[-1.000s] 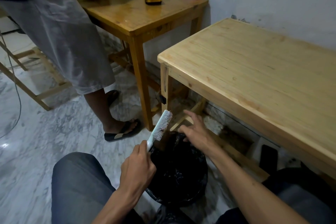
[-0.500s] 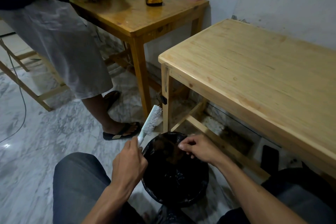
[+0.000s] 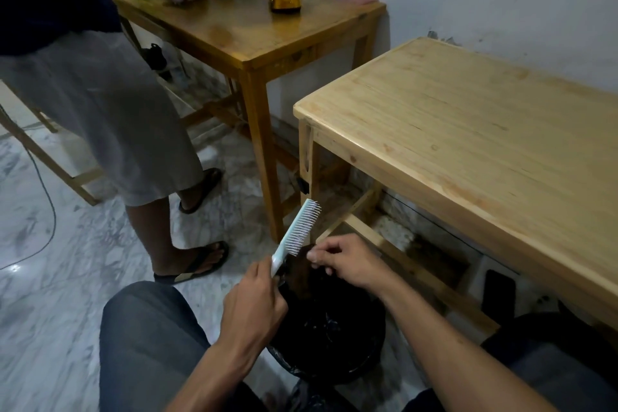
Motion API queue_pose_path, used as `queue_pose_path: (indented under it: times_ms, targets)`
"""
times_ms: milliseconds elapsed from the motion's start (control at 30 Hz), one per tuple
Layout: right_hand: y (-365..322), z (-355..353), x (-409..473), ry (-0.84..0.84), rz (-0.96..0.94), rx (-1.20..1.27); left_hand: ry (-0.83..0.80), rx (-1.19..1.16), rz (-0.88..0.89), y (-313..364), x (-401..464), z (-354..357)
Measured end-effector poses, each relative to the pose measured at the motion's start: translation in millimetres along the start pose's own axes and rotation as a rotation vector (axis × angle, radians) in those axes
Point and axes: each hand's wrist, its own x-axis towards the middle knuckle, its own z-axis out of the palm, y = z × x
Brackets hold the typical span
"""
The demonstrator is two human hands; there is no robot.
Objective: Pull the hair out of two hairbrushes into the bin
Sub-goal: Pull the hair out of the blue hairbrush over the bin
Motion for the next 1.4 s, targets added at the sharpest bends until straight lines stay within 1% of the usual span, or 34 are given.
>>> queue_pose_path:
  times_ms: [67, 133, 200, 300, 333, 433, 500, 567, 600, 700, 833, 900, 967, 1000, 1067, 1100, 1133, 1167, 1200, 1267, 1333, 1400]
  targets:
    - [9.7, -2.7, -1.2, 0.006, 0.032, -0.099, 0.009, -0.012, -0.009, -3.2, 0.9, -1.4]
    - [18.5, -5.3, -4.3, -0.033, 0.073, -0.193, 0.011, -0.018, -0.014, -5.6, 1.5, -1.9]
    - [22.7, -7.2, -8.0, -0.075, 0.104, -0.205, 0.005, -0.036, -0.007, -5.3, 1.5, -1.1]
    - [17.8, -7.7, -11.8, -0.099, 0.101, -0.225, -0.009, -0.078, 0.003, -2.8, 1.0, 1.2]
    - [15.0, -6.9, -11.7, -0.119, 0.101, -0.174, -0.015, -0.089, 0.014, -2.4, 1.0, 2.6]
    - [4.0, -4.0, -11.0, -0.205, 0.095, 0.115, -0.039, -0.093, 0.061, -1.0, 0.1, 6.0]
    - [-0.8, -2.0, -9.1, -0.236, 0.070, 0.254, -0.030, -0.103, 0.087, 0.5, 0.2, 6.2]
    - [-0.1, 1.7, -6.0, -0.224, 0.049, 0.326, -0.016, -0.114, 0.108, 0.5, 1.8, 5.0]
    - [2.6, 3.5, -4.3, -0.186, 0.038, 0.323, -0.010, -0.116, 0.112, 0.3, 3.0, 3.9]
    - [10.8, 5.4, -2.5, -0.073, 0.015, 0.253, 0.011, -0.075, 0.075, -2.2, 5.7, 0.6]
    - [18.4, -3.2, -3.3, -0.017, 0.014, 0.231, 0.037, -0.023, -0.047, -9.9, 9.2, -2.5]
    - [23.5, -9.6, -4.5, -0.009, 0.029, 0.202, 0.038, -0.030, -0.073, -15.1, 11.3, -4.2]
    - [26.2, -13.7, -7.3, -0.068, 0.046, 0.098, 0.027, -0.035, -0.076, -18.3, 12.2, -5.4]
    - [25.9, -14.1, -8.2, -0.128, 0.064, 0.030, 0.023, -0.044, -0.079, -18.9, 12.6, -5.5]
    - [21.3, -10.9, -9.8, -0.240, 0.165, -0.111, 0.013, -0.083, -0.083, -18.0, 13.1, -4.6]
    - [18.1, -8.0, -9.8, -0.268, 0.207, -0.201, 0.004, -0.109, -0.086, -16.0, 12.9, -4.6]
    - [14.8, -4.7, -8.4, -0.259, 0.213, -0.305, -0.011, -0.139, -0.094, -13.7, 12.5, -4.8]
    - [11.4, -2.3, -5.9, -0.216, 0.192, -0.397, -0.029, -0.172, -0.104, -11.4, 12.3, -5.3]
    - [8.6, -0.9, -2.3, -0.145, 0.155, -0.441, -0.047, -0.202, -0.118, -9.5, 12.3, -6.0]
    - [1.3, -2.3, 2.6, -0.026, 0.115, -0.431, -0.091, -0.254, -0.168, -8.2, 12.3, -6.6]
    - [-12.9, -6.5, 1.8, -0.031, 0.103, -0.480, -0.105, -0.301, -0.216, -8.0, 13.1, -7.4]
    - [-25.6, -8.2, -0.9, -0.037, 0.111, -0.454, -0.092, -0.291, -0.216, -7.7, 13.7, -9.4]
